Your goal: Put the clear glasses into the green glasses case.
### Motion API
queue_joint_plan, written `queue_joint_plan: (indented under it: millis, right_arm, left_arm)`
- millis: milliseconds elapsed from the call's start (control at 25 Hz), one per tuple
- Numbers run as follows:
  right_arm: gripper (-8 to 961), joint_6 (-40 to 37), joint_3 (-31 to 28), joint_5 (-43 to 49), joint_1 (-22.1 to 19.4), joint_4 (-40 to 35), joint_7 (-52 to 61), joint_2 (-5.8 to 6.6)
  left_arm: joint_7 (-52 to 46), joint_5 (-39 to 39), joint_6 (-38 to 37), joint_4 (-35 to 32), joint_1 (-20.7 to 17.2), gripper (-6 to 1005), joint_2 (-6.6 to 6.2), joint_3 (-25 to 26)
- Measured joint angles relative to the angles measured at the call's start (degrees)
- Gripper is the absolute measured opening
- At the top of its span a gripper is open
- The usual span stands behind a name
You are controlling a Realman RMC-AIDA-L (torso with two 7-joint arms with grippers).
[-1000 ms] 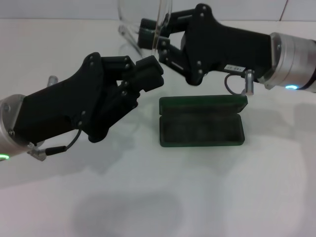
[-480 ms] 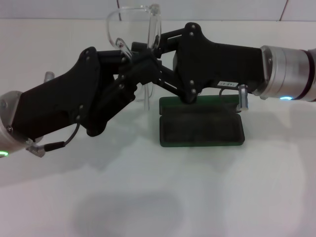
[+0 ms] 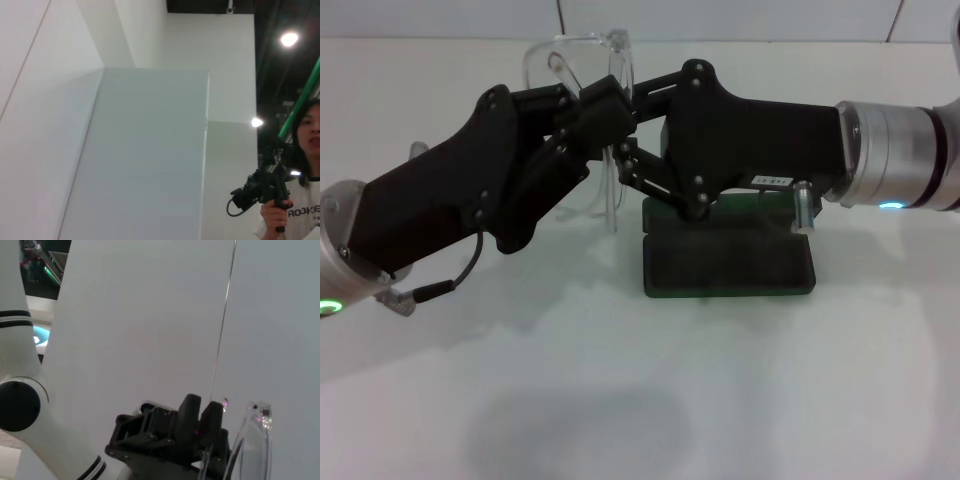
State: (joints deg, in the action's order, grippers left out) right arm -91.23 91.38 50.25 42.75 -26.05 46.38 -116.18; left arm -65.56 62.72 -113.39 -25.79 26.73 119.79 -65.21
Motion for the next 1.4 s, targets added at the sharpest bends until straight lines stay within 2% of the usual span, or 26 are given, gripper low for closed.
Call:
queue_joint_plan:
  millis: [320,1400]
  right_arm:
    - [114,0.6,-1.0,-1.5,-1.0,-0.7,-0.6,0.00]
    - [114,1.4,-0.5,-1.0,-0.5,-0.8,-0.8,0.00]
  left_arm:
    - [0.2,-0.3,0.1,0.0,-0.9,140,-0.12,0.0]
    - [1.7,0.1,1.4,0.0,-1.3,145,-0.02,-0.2]
